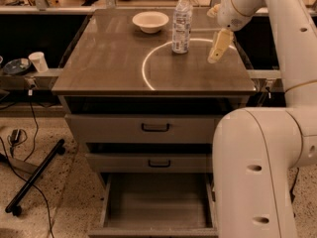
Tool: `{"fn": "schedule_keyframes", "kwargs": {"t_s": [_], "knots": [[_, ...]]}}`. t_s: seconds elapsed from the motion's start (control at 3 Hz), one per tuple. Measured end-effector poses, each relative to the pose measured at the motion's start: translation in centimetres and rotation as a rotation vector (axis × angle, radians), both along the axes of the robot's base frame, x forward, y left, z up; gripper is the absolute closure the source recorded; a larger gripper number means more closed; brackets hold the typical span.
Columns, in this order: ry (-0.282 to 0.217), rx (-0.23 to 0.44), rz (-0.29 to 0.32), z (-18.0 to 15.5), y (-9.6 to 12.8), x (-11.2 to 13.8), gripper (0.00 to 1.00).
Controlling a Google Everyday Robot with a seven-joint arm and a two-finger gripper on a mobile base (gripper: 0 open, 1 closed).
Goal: Place blue plastic bottle into bottom drawer
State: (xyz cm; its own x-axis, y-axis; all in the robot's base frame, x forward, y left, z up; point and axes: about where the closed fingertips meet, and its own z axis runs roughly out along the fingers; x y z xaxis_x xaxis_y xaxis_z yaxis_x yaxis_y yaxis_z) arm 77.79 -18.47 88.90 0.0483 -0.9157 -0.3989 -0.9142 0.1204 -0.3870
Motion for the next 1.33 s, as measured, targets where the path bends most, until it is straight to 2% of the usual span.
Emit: {"fn": "schedule_keyframes", "kwargs": {"t_s": [0.33,0.67,1.0,1.33], "knots": [[0.002,0.011,0.001,-0.3,0.2,0.2,0.0],[-0.009,0.132,0.035,-0.8,1.9,0.6,0.0],[-0.049,0.271,0.09,1.1,4.7,0.9,0.0],[-0.086,0.346,0.126,3.1,6.9,1.1,0.0]]}}
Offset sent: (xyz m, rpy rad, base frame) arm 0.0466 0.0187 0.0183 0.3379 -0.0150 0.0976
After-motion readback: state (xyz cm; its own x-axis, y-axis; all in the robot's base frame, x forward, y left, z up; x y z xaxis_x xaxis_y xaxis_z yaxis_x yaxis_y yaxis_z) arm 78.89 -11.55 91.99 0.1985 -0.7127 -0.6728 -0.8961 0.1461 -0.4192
